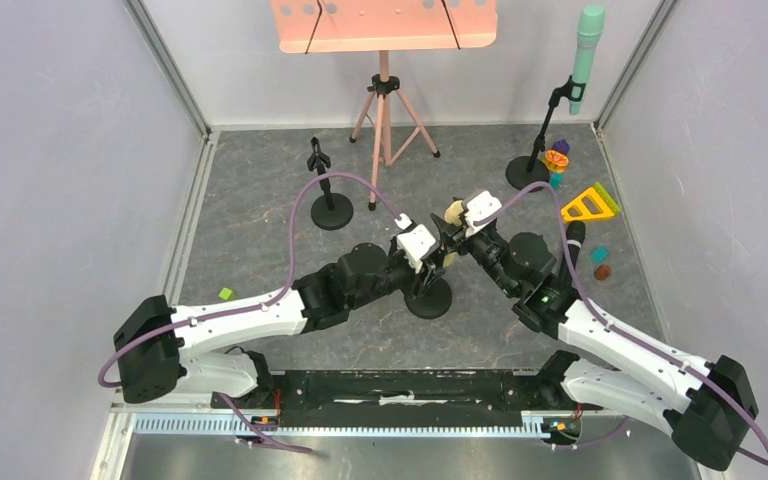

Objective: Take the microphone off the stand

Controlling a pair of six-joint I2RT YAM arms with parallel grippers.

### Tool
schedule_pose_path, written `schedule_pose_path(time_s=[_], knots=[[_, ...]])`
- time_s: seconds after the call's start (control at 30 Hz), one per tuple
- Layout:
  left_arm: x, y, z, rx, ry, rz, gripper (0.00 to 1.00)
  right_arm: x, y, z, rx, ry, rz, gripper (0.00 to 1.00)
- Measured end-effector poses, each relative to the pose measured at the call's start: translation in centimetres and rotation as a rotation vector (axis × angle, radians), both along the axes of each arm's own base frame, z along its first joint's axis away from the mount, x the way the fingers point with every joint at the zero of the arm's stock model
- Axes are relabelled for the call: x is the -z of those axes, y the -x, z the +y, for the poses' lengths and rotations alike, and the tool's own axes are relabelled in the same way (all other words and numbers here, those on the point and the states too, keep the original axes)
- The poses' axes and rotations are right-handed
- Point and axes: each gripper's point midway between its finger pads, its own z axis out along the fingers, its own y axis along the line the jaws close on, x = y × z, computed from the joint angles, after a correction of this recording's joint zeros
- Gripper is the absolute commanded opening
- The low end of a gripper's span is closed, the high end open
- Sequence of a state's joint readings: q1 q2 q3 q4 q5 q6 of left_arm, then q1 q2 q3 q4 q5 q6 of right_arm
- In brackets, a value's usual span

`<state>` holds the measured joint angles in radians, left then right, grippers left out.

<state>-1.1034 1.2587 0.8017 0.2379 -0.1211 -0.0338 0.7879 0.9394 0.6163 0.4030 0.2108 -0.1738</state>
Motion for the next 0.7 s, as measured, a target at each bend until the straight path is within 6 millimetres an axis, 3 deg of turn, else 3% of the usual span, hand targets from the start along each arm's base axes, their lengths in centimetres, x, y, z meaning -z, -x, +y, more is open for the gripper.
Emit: schedule_pose_path(time_s=[0.27, 0.43, 0.57, 0.6, 0.67, 0.7], knots=[[-0.1, 0.1, -0.1, -0.001, 0.005, 0.003, 0.02, 0.0, -0.4, -1.2, 0.068, -0.017, 0.006, 0.0], [0.1, -0.9, 1.0, -0.067, 0.009, 0.029, 0.02, 0.0, -2.4, -4.9, 0.266, 0.027, -0.006, 0.0], [0.0, -1.0, 1.3, -0.084, 0.016, 0.037, 0.02, -0.4, -2.4, -4.9, 0.255, -0.002, -0.009, 0.0], [0.1, -1.0, 1.4, -0.086, 0.015, 0.038, 0.05, -0.5, -2.4, -5.0, 0.26, -0.007, -0.008, 0.0], [0.1, -1.0, 1.6, -0.089, 0.013, 0.038, 0.35, -0.1, -2.6, -5.5, 0.289, -0.007, 0.007, 0.0], [0.1, -1.0, 1.6, -0.089, 0.013, 0.039, 0.43, 0.4, -2.8, -5.8, 0.307, 0.004, 0.022, 0.0]])
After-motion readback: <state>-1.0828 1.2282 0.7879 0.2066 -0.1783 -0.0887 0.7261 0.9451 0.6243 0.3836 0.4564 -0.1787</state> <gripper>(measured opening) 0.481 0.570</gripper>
